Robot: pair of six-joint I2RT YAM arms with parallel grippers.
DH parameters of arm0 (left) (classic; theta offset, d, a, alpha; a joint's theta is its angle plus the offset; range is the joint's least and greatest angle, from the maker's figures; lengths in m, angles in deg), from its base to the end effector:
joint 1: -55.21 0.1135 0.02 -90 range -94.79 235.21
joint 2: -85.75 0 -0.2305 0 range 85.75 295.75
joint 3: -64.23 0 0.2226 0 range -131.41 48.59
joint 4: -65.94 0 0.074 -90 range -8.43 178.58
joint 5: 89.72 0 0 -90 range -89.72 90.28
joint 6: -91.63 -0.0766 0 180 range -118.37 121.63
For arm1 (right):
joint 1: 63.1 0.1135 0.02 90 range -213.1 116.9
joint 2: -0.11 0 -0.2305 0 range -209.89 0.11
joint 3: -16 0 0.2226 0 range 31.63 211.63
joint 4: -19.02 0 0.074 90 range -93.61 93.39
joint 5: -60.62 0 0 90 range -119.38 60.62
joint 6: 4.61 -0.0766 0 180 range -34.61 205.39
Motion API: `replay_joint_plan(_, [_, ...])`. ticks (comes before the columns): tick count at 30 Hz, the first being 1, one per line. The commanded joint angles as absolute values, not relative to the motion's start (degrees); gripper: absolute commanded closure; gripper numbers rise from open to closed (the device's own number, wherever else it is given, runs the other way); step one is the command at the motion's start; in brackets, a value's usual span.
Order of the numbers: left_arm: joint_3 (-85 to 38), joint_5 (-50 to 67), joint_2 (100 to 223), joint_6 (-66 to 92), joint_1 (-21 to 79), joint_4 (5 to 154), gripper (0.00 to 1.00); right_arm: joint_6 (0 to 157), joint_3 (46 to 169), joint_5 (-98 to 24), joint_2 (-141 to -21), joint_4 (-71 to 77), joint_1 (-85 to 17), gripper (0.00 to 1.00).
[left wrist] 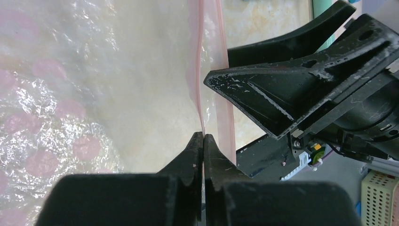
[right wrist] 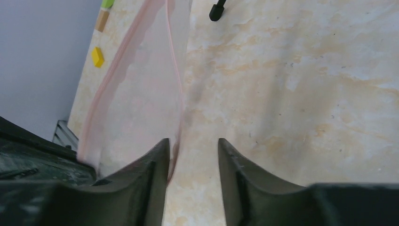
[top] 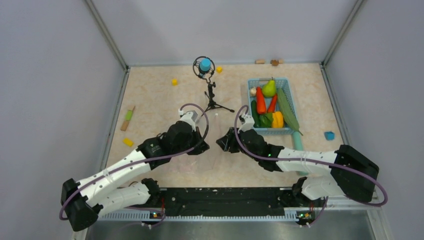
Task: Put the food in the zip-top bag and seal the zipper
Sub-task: Open the zipper of the food storage bag at the center of the board.
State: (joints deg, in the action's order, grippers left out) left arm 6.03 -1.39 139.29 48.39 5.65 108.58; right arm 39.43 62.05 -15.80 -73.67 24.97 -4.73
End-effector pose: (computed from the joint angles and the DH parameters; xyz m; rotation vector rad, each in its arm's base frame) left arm 0.1467 -0.1687 0.2243 0.0413 2.3824 -0.8430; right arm 0.1677 0.2379 0.1762 -0.0576 2.0677 0.9523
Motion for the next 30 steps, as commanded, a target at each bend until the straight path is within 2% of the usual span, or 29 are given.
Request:
replay_joint_plan(1, [0.3, -6.1, 138.6, 47.0, 5.5, 111.6, 1.00, 38.7, 61.8, -15.7, -74.5, 27.4, -4.5, 0.66])
replay_joint_plan(7, [-7.8, -19.1, 137.4, 48.0, 5.5, 127.7, 1.00, 40.6, 60.3, -12.2, -71.4, 20.3, -4.5, 1.00])
replay_joint_plan(14, [-12.6, -29.2, 134.5, 50.5, 5.5, 141.6, 1.00, 45.9, 56.8, -10.1, -65.2, 12.4, -4.6, 1.00])
replay_joint_plan(18, [-12.0, -30.7, 131.5, 51.0, 5.5, 143.4, 1.00, 47.6, 54.5, -8.1, -60.0, 9.3, -4.7, 1.00])
replay_joint_plan(21, [-10.5, -25.9, 130.1, 47.6, 5.5, 140.0, 1.00, 50.0, 54.0, -9.9, -57.2, 9.1, -4.8, 1.00])
replay_joint_plan(25, [-5.8, -9.8, 130.4, 41.6, 5.5, 127.5, 1.00, 53.5, 53.5, -18.5, -56.4, 15.1, -4.9, 1.00])
replay_joint_plan(28, [-3.1, -8.6, 132.5, 39.7, 5.5, 121.7, 1.00, 53.7, 55.4, -22.6, -57.3, 16.8, -5.0, 1.00])
replay_joint_plan(30, [-3.4, -11.5, 134.6, 39.4, 5.5, 120.5, 1.00, 52.8, 57.8, -22.7, -57.4, 14.4, -5.0, 0.84])
